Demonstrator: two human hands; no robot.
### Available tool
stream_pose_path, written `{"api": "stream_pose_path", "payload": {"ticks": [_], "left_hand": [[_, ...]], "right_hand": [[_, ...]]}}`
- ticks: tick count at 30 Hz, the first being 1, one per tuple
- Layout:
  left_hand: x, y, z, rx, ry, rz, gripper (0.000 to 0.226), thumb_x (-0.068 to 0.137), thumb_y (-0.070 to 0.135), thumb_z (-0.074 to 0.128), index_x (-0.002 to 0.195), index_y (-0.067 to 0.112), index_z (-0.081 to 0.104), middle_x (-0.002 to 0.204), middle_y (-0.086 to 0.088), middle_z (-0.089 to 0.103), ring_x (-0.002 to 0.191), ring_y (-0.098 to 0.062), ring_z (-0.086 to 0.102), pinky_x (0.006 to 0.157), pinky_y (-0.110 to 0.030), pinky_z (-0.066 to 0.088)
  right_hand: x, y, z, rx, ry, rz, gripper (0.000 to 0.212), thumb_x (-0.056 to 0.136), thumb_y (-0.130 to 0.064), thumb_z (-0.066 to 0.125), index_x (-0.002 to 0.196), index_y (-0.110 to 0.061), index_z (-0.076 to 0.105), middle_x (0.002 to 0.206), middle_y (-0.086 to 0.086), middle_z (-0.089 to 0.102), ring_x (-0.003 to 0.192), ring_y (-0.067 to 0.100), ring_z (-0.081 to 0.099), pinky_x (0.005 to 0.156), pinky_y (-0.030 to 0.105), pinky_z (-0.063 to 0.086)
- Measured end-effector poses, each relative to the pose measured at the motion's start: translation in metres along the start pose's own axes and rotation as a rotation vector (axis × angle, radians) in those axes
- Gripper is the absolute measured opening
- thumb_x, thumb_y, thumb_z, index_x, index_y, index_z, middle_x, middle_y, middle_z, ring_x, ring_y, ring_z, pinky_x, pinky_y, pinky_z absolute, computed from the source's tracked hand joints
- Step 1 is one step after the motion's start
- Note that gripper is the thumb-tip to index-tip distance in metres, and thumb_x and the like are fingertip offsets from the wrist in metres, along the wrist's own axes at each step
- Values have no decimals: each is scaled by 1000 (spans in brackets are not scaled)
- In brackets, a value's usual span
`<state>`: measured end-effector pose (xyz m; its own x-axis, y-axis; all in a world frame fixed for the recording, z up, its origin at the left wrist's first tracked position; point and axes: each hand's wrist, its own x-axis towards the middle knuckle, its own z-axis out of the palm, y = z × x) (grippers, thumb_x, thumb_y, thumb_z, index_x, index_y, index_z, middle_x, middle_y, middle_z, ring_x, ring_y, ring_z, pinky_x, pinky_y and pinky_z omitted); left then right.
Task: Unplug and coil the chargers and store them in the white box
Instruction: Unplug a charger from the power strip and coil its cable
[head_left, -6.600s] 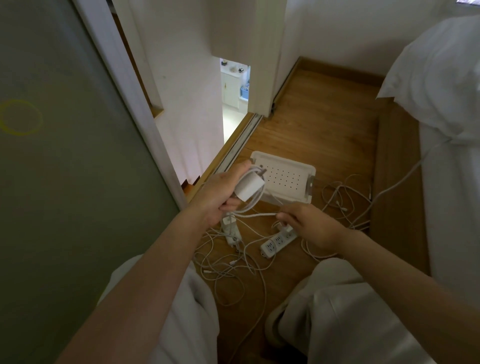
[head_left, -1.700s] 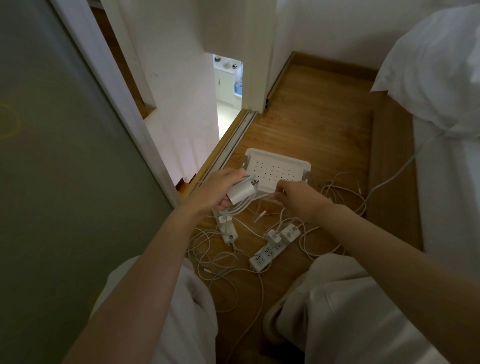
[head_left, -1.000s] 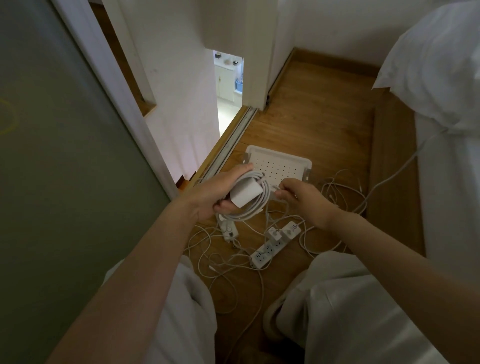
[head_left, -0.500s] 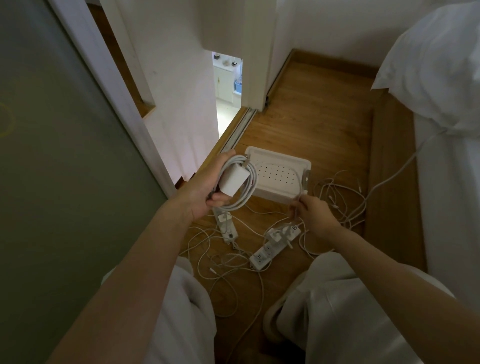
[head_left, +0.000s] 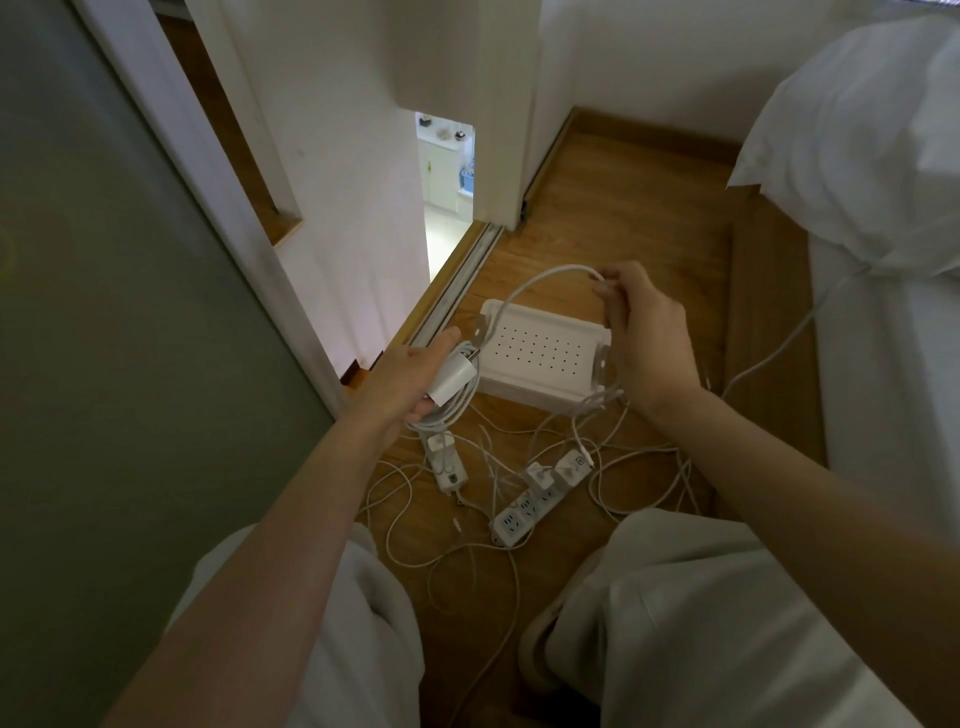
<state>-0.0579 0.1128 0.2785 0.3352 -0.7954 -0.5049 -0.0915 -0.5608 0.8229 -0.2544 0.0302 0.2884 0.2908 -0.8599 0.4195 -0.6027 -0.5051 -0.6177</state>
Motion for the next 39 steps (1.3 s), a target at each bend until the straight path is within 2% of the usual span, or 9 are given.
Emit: {"api": "stream_pose_path", "payload": {"ticks": [7,12,17,21,25,29,33,36,39], "left_hand": [[3,-2,1,-5,53,9,52,90,53,49,114,7,54,89,-10,57,64,-13,53,32,-11,35],[5,-2,-2,20,106,-10,49,89,55,48,115,14,52,96,-7,57,80,-17,59,39,-14,41],[1,0,0,21,50,15,38,91,52,48,87,15,55,79,-4,57,65,-12,57,34,-11,37],[-4,2,4,17,21,63,36,92,48,49,76,16,53,69,-2,55,50,-6,53,32,-10,34],[-5,1,4,62,6,78,33,92,48,49,76,19,53,73,-2,57,60,-9,56,38,-11,41],[-6,2,8,102,-60,68,30,92,48,49,78,21,53,77,-1,57,64,-8,58,41,-12,44],[-6,4,9,105,-90,63,35,93,49,46,78,18,52,68,-2,54,45,-3,53,33,-10,34],[-6,3,8,153,-140,84,37,93,49,45,81,16,55,66,-2,55,34,0,51,33,-10,33],[-5,0,8,189,-171,106,36,93,49,46,84,17,59,69,0,57,38,2,53,36,-10,36]], "right_hand": [[7,-19,-2,5,-8,-76,15,97,-24,47,98,-10,54,68,-5,54,55,10,53,51,22,45],[0,14,8,-396,-469,237,19,98,-24,43,107,-12,55,90,6,67,71,19,63,65,35,56],[-14,22,8,-26,-656,475,29,91,-13,55,117,-9,43,94,4,61,89,20,62,74,27,52],[-13,10,13,92,-582,396,43,83,-15,68,119,-10,45,101,-3,57,97,13,57,74,16,44],[-11,-7,11,-76,-447,157,39,84,-16,67,119,-14,50,111,-4,55,100,7,50,86,17,39],[-17,-21,19,-239,-684,100,29,94,-28,52,121,-17,50,114,3,61,99,16,59,88,33,51],[-23,-23,34,-338,-782,52,42,98,-26,43,137,-13,35,132,9,43,118,25,46,98,37,43],[-20,-18,33,-457,-651,-40,30,99,-29,40,124,-17,50,121,7,46,112,23,46,94,34,42],[-18,-15,30,-283,-728,-14,21,99,-26,40,111,-17,55,101,2,51,91,19,53,76,25,43]]}}
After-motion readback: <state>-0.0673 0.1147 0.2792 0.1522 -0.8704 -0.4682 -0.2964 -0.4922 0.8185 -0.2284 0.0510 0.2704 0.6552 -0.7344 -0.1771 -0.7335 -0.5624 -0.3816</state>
